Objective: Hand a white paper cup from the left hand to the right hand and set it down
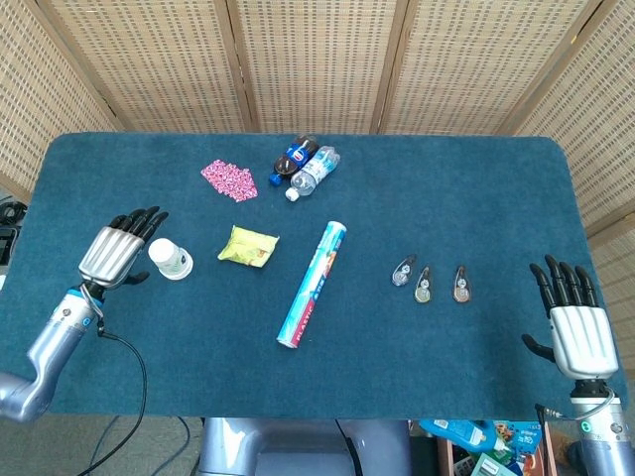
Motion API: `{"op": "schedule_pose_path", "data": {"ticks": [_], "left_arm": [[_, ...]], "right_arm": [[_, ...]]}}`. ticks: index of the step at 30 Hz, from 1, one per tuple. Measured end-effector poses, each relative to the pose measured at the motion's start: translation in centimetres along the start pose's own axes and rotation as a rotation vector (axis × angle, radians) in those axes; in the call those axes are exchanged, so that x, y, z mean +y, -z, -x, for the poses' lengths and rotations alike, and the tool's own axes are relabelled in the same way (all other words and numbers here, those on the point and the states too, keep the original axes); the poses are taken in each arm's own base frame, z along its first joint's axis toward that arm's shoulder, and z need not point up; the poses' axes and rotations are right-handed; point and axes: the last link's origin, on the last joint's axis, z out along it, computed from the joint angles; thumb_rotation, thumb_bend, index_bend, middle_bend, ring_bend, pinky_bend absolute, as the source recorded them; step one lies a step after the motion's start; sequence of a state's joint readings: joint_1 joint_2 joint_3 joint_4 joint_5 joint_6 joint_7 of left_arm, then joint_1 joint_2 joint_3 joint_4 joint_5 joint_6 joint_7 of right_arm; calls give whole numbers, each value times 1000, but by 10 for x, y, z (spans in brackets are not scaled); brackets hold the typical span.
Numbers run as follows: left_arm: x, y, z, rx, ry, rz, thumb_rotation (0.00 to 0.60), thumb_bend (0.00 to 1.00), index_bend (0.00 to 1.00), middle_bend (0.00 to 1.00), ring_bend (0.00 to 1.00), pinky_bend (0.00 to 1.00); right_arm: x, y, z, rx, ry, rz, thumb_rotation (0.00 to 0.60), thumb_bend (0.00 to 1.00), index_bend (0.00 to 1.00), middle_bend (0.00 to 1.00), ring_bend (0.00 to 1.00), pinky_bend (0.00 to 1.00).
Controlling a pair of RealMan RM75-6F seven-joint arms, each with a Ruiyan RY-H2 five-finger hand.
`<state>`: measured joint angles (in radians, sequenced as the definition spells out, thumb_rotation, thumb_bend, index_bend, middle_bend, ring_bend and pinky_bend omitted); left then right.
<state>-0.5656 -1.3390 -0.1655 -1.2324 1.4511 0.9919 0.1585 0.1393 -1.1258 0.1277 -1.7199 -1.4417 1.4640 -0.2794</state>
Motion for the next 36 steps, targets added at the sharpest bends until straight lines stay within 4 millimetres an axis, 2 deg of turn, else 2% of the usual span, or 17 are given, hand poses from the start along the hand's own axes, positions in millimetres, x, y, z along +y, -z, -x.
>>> {"op": "schedule_pose_path", "data": {"ticks": [7, 12, 21, 26, 31, 36], "left_arm": [[6, -12, 10, -21, -14, 6, 600, 191, 197, 204, 231, 309], [11, -18, 16, -21, -20, 11, 600, 191, 243, 245, 268, 338], [15, -30, 26, -15, -37, -1, 600, 191, 335, 403, 397, 410], [16, -34, 30, -9, -49, -8, 600, 191, 444, 486, 463, 455], [13, -34, 32, -9, -44, -16, 600, 191, 474, 511, 483, 467], [7, -30, 23, 31, 10, -32, 600, 192, 475, 511, 483, 467]], "right_arm": [[1, -1, 1, -5, -1, 5, 600, 0, 0, 0, 0, 0], [1, -1, 1, -6, -4, 6, 600, 0, 0, 0, 0, 0], [4, -2, 0, -3, -15, 17, 600, 0, 0, 0, 0, 0], [5, -3, 0, -7, -18, 19, 600, 0, 0, 0, 0, 0], [5, -3, 1, -11, -18, 20, 600, 0, 0, 0, 0, 0], [4, -3, 2, -17, -14, 19, 600, 0, 0, 0, 0, 0]]}}
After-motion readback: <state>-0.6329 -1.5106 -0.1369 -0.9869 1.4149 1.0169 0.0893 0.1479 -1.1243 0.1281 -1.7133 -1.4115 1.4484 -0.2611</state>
